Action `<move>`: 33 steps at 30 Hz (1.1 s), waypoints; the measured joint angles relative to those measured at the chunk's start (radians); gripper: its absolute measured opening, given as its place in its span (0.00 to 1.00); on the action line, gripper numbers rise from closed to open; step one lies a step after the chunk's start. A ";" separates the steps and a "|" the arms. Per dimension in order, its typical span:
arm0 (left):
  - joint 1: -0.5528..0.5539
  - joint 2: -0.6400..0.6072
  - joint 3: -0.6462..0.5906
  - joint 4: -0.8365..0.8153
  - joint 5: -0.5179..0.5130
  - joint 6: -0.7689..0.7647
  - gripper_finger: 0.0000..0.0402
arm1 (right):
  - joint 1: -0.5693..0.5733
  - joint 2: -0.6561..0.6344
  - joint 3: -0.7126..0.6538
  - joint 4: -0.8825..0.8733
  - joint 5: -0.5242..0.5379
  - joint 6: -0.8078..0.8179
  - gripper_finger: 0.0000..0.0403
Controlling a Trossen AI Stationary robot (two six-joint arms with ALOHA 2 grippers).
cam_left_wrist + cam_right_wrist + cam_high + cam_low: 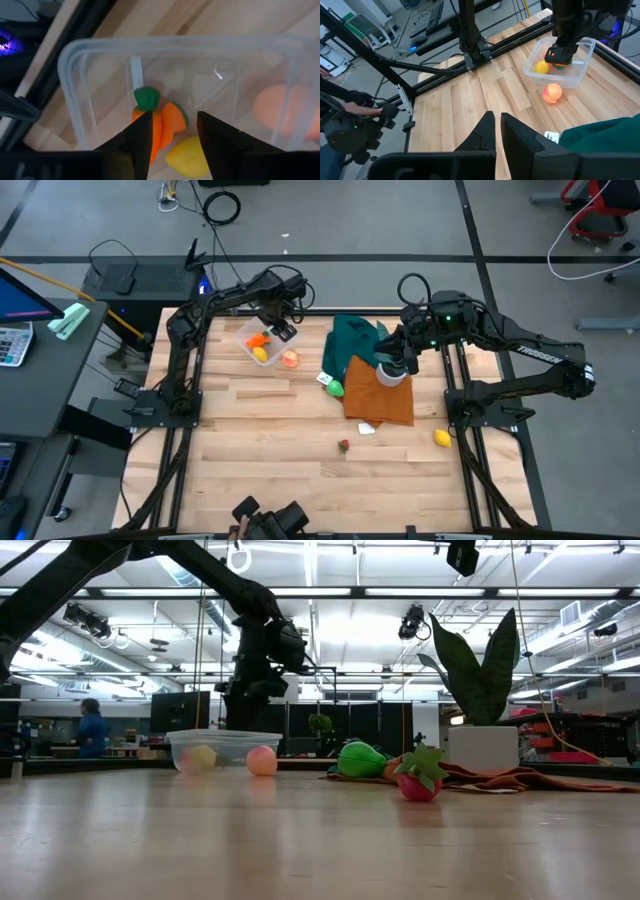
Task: Pick and placing Produce into tupperware
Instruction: Put the lemon into the transparent container
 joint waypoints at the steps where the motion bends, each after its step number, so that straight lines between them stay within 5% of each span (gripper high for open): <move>1: -0.001 0.000 0.012 -0.006 0.000 0.009 0.42 | 0.000 0.000 0.000 0.000 0.000 0.000 0.00; 9: -0.039 0.000 0.201 -0.088 0.013 0.037 0.50 | 0.000 0.000 0.000 -0.001 0.000 -0.004 0.00; 16: -0.117 0.000 0.367 -0.129 0.122 0.051 0.49 | 0.000 -0.008 0.000 -0.010 0.003 -0.017 0.00; 33: -0.460 -0.004 0.404 -0.136 0.137 -0.011 0.44 | -0.003 -0.206 0.000 -0.128 0.131 -0.019 0.00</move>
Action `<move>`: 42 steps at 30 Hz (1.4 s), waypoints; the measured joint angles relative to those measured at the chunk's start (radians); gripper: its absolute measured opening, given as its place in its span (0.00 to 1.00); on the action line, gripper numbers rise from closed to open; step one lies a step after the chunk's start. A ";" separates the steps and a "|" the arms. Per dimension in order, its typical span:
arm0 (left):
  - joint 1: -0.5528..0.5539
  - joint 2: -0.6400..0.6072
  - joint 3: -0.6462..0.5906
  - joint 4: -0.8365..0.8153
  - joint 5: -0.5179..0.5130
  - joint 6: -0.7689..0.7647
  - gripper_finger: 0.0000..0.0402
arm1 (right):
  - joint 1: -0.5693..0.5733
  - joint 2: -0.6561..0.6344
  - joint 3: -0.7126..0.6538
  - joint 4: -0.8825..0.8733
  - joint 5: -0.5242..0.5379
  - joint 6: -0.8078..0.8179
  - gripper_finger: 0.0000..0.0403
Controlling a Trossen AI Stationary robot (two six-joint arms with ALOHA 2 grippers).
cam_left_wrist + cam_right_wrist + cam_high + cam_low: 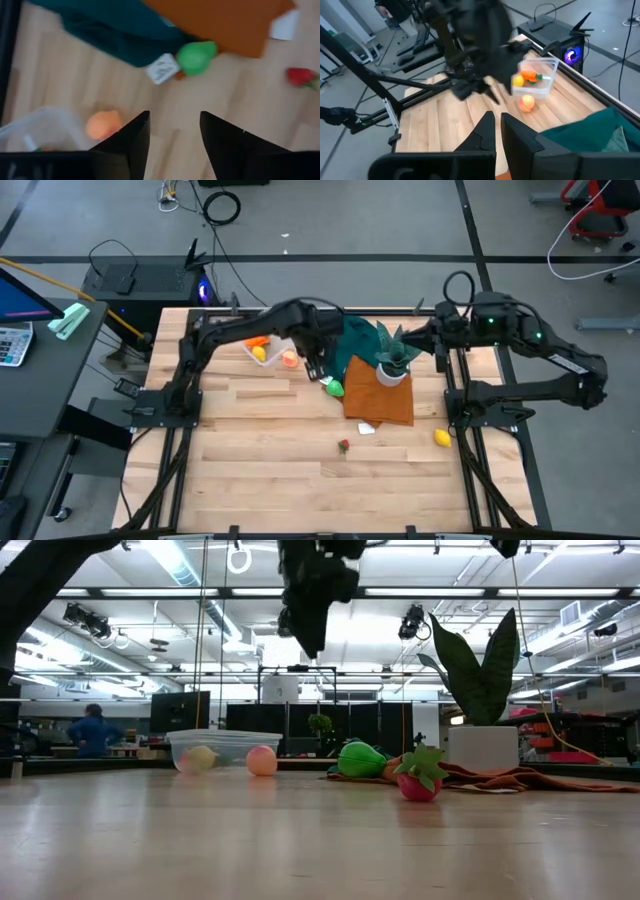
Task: Pick and placing Produce into tupperware
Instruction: Put the lemon into the transparent container
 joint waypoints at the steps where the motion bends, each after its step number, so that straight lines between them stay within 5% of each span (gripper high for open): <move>1: -0.018 -0.002 0.000 0.002 0.000 -0.007 0.43 | 0.000 -0.005 0.000 -0.010 0.001 0.000 0.00; 25: -0.288 -0.010 0.000 0.021 -0.010 -0.524 0.31 | 0.002 -0.084 0.000 -0.142 -0.009 -0.088 0.00; 42: -0.377 -0.011 -0.074 0.106 -0.088 -0.496 0.28 | 0.003 -0.127 0.000 -0.206 0.017 0.145 0.00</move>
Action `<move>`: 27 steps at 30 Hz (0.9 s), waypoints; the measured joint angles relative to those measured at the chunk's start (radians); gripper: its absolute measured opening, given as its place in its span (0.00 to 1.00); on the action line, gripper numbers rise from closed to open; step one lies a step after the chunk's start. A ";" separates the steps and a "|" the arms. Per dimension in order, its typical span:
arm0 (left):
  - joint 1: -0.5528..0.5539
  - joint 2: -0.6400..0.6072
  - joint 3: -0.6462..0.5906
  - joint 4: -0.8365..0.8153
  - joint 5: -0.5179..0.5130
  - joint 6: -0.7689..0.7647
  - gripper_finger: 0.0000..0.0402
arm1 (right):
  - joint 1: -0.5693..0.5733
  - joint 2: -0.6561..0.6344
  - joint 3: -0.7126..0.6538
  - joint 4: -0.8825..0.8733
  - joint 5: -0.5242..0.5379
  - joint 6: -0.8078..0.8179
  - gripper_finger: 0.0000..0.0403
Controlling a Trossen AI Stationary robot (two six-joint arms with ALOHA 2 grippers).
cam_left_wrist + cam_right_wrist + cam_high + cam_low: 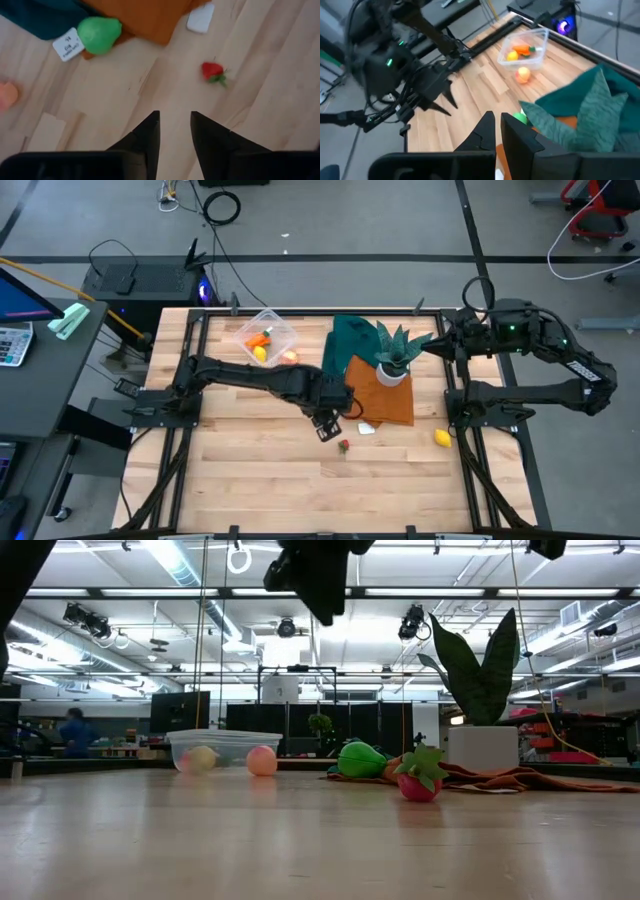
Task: Pick and placing Produce into tupperware
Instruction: Put the lemon into the transparent container
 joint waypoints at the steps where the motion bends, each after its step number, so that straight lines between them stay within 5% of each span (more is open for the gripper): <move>1: -0.012 0.000 -0.016 0.007 -0.012 0.000 0.28 | 0.000 -0.002 0.000 -0.010 0.005 0.018 0.00; 15: -0.114 0.000 -0.130 0.028 -0.051 0.005 0.18 | 0.000 -0.103 0.000 -0.328 -0.023 0.135 0.00; 27: -0.066 0.000 -0.130 0.034 -0.127 -0.084 0.07 | 0.000 -0.127 -0.010 -0.386 -0.071 -0.005 0.00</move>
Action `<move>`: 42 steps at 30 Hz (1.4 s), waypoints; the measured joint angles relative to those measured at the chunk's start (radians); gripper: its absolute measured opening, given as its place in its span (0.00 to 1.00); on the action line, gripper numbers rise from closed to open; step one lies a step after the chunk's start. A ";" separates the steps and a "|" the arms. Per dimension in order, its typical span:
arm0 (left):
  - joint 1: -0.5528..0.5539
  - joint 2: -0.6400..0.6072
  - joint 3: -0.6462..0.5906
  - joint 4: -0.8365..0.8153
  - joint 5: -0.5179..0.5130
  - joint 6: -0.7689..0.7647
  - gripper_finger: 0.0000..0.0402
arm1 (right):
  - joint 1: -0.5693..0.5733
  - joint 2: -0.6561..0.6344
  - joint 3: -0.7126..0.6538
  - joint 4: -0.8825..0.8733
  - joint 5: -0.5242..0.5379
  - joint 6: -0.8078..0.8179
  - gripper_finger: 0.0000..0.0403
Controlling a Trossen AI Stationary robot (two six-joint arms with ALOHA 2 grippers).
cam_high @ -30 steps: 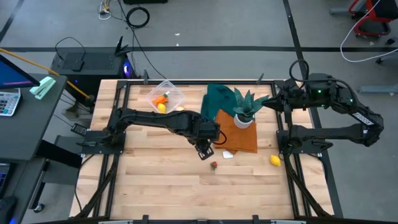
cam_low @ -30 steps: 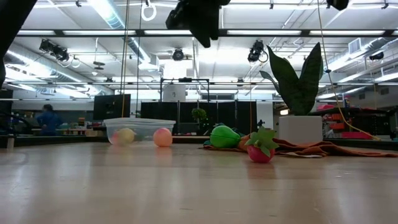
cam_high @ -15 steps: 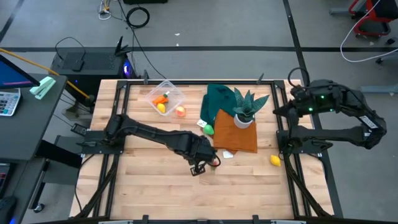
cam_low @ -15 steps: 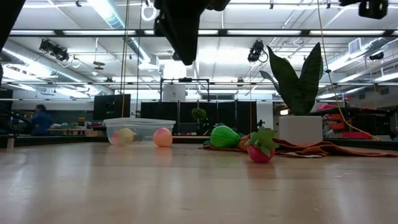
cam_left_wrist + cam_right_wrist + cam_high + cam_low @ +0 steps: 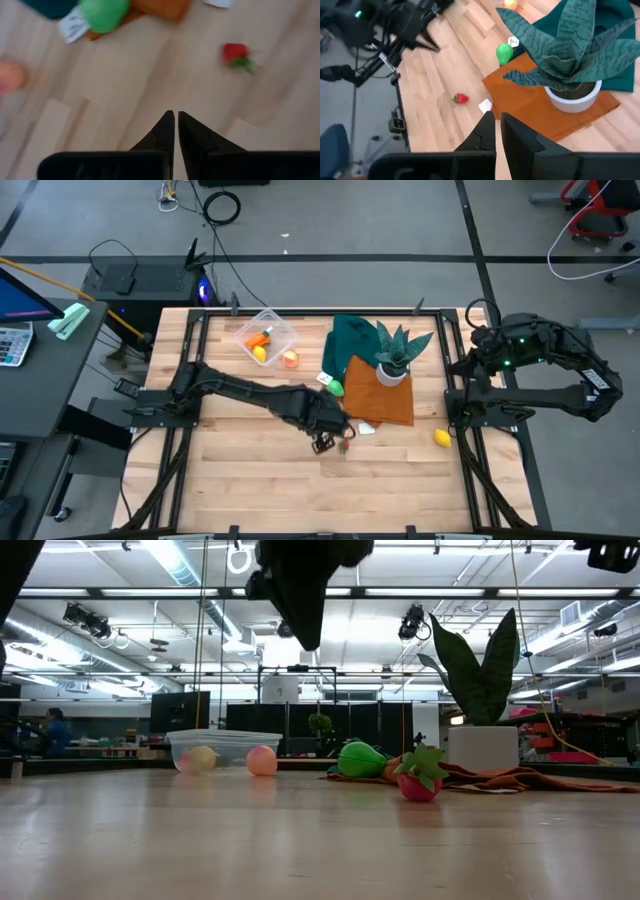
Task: Pick and placing Produce into tupperware
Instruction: Put the lemon into the transparent container
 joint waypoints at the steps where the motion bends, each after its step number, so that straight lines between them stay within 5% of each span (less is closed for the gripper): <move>1: 0.014 0.000 0.000 -0.011 -0.001 -0.008 0.06 | 0.000 0.000 0.000 0.000 0.000 -0.013 0.00; 16: 0.039 -0.002 0.000 -0.006 -0.009 -0.097 0.07 | 0.000 0.002 -0.007 -0.144 -0.092 -0.092 0.03; 31: 0.028 -0.002 0.000 -0.102 -0.050 -0.073 0.02 | 0.018 0.011 -0.325 -0.117 -0.294 -0.102 0.18; 36: 0.029 -0.003 0.000 -0.114 -0.054 -0.048 0.03 | 0.126 0.051 -0.362 -0.051 -0.294 -0.093 0.22; 42: 0.029 -0.003 0.000 -0.125 -0.054 -0.036 0.07 | 0.403 0.185 -0.383 0.044 -0.216 -0.044 0.26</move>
